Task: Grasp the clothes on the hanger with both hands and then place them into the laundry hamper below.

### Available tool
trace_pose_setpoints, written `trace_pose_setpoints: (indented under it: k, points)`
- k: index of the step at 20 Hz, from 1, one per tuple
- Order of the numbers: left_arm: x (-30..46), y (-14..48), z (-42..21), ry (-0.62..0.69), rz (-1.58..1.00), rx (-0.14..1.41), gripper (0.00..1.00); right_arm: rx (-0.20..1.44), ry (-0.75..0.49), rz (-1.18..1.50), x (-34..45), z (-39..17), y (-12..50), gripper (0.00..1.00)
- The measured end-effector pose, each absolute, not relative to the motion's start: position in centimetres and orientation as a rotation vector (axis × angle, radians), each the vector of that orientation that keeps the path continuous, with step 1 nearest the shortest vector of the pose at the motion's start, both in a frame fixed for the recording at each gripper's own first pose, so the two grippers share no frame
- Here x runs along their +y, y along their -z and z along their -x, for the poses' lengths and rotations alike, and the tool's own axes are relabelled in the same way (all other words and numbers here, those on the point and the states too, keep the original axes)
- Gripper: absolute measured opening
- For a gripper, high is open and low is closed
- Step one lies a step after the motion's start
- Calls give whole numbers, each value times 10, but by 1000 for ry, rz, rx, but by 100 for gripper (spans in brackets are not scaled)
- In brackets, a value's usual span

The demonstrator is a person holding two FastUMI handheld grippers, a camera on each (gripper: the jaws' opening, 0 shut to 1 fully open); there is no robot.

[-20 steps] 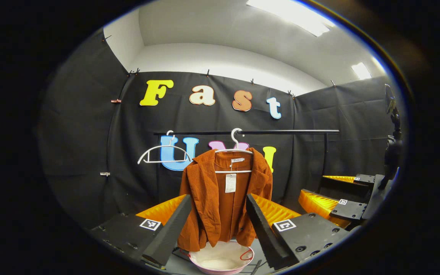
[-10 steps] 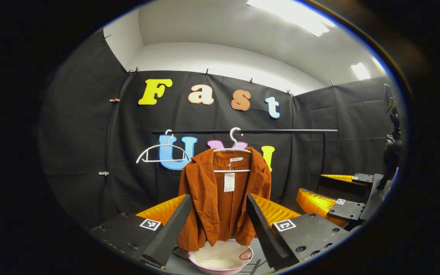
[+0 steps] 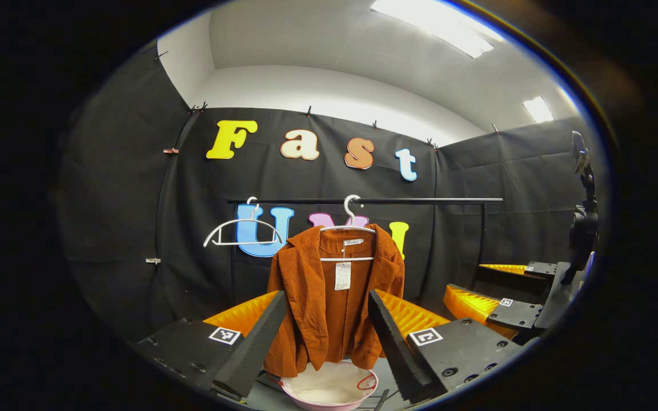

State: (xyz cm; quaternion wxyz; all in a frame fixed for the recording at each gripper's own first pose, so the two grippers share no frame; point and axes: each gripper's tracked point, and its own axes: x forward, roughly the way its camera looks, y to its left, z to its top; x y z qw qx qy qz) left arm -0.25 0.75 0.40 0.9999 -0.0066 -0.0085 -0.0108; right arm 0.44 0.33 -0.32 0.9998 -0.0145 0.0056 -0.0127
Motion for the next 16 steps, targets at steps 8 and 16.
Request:
trace_pose_setpoints:
  k: [8, 16]
  points:
    - [21, 0, 4, 62, 1, -14, 91, 23, 71, 43, 12, -11, 8, 96]
    - [28, 15, -20, 105, 39, 20, 92, 33, 142, 50, 12, -27, 17, 97]
